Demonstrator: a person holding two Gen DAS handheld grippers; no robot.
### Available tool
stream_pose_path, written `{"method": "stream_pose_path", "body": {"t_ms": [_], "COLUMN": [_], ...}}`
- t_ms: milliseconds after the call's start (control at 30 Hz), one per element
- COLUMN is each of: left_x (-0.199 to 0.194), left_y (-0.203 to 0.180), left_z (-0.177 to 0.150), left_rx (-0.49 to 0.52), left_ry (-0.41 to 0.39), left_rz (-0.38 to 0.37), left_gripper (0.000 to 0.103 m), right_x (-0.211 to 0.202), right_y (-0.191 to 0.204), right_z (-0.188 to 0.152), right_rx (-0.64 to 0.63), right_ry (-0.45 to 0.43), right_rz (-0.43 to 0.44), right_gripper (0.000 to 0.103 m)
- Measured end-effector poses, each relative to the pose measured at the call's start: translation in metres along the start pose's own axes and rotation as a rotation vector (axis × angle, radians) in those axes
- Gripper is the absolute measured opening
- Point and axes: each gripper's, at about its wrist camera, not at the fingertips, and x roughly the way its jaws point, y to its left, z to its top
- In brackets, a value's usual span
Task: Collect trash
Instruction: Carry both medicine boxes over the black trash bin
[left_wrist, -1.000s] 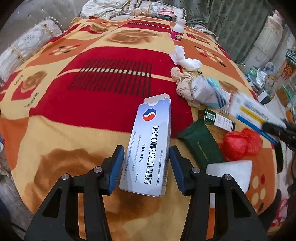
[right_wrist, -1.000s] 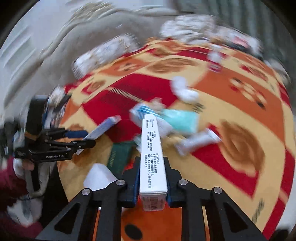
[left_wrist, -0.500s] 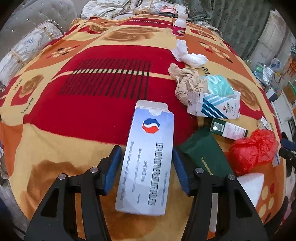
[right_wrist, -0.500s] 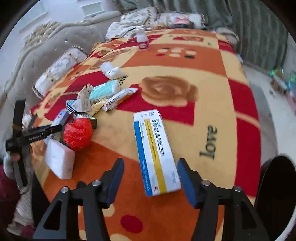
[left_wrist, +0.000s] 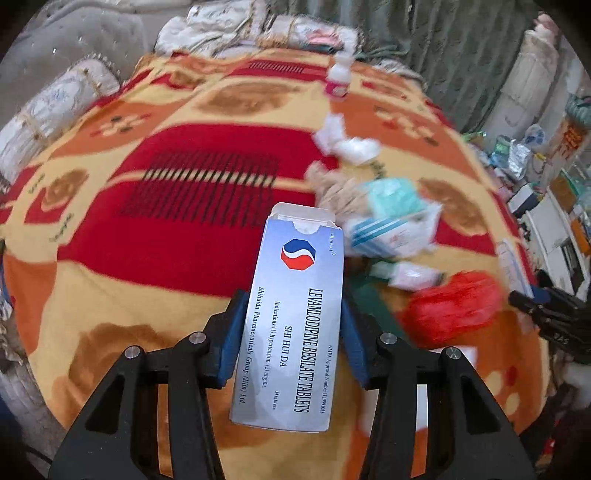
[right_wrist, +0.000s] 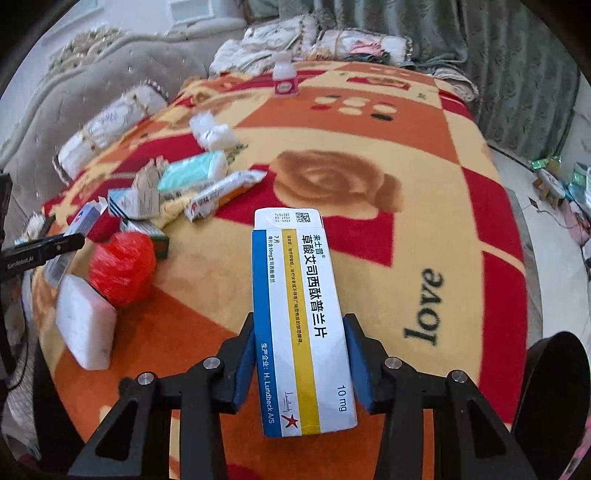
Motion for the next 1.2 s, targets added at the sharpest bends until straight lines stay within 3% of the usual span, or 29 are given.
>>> {"method": "stream_pose_path", "body": {"t_ms": [233, 500, 800, 1200], "left_x": [-0.023, -0.018, -0.004, 0.023], "left_y": [-0.063, -0.142, -0.240, -0.343], "left_z": [0.013, 0.014, 0.006, -0.010], "left_rx": [0.099, 0.188, 0.297, 0.406], "left_ry": [-0.043, -0.020, 0.023, 0.078], "left_rz": [-0.088, -0.192, -0.291, -0.363], "left_gripper": [0.047, 0.047, 0.047, 0.047], "right_x": [-0.029, -0.055, -0.085, -0.113], "right_y": [-0.009, -0.032, -0.080, -0.150], "right_z": [-0.005, -0.022, -0.051, -0.094], "right_rx": [0.034, 0.084, 0.182, 0.329], "right_ry": [-0.052, -0.083, -0.112, -0.106], "right_rz": [-0.027, -0.067, -0.133, -0.218], "right_gripper": [0.043, 0.043, 0.043, 0.043]}}
